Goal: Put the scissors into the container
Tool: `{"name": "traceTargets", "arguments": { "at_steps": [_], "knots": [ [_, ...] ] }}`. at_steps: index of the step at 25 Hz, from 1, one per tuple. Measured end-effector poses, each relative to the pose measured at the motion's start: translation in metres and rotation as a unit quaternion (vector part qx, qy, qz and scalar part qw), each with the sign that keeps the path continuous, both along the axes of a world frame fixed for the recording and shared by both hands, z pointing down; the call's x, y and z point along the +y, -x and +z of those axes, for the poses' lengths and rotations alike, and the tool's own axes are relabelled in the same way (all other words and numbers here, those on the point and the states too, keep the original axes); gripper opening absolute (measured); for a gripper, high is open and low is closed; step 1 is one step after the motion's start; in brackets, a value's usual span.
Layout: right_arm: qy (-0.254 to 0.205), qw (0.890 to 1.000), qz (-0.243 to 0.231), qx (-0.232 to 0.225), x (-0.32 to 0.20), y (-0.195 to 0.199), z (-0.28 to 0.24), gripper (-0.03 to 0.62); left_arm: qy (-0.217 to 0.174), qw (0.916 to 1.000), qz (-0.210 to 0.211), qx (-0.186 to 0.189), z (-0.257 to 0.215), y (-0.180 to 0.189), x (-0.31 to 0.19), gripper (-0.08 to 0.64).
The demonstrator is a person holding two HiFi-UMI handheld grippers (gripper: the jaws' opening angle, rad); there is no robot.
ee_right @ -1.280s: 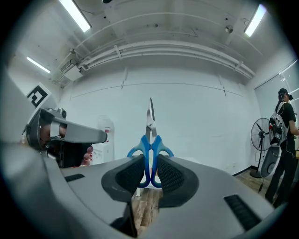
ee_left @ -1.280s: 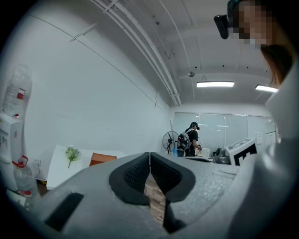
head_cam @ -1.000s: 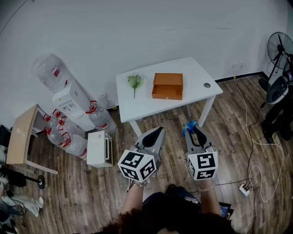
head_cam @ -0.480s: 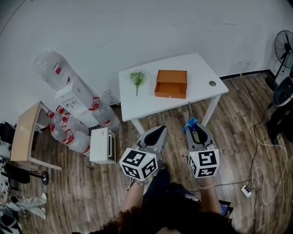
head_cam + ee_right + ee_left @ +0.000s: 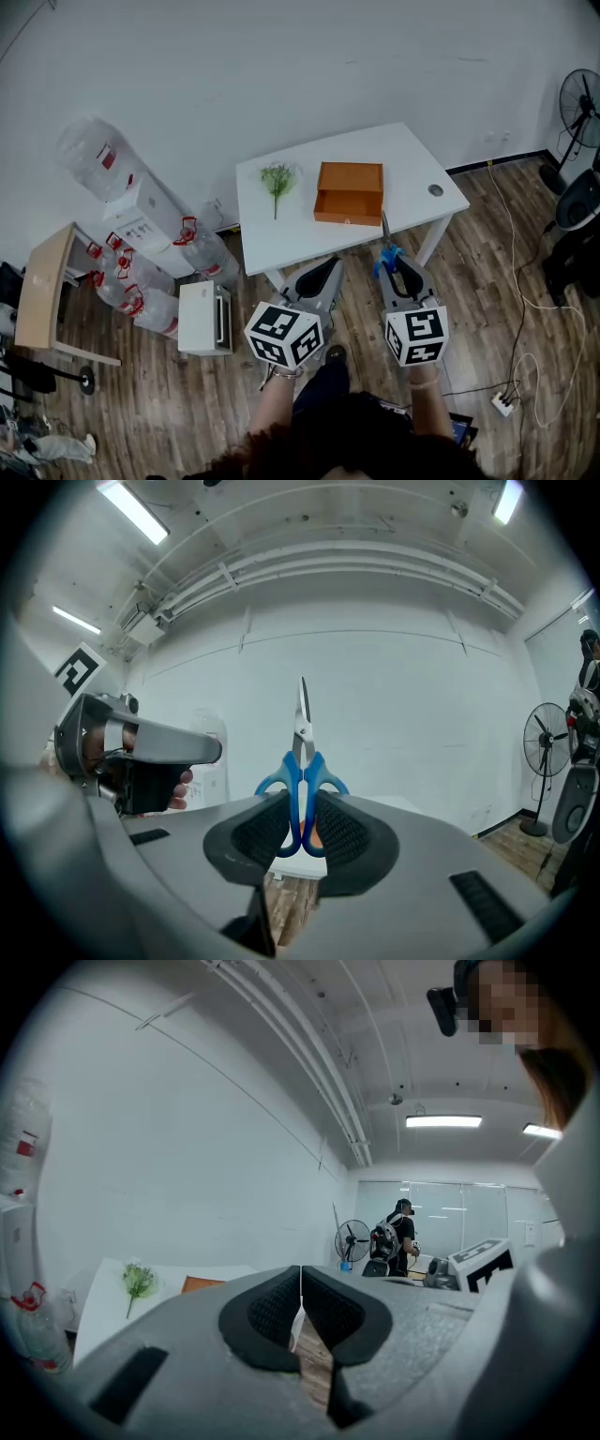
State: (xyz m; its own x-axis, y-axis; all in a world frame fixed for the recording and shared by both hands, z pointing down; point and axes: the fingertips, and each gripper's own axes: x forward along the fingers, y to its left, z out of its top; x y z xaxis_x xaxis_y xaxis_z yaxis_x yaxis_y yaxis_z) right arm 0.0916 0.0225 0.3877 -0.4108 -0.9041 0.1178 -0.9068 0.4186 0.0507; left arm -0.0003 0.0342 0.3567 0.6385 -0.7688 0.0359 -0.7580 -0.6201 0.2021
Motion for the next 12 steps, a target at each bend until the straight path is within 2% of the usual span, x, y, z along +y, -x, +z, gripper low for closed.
{"name": "traceTargets", "arguments": {
  "at_steps": [12],
  "knots": [
    [0.006,1.000,0.017,0.009,-0.081,0.018,-0.004,0.078,-0.002,0.9997,0.025,0.009,-0.006,0.015,-0.085,0.018]
  ]
}}
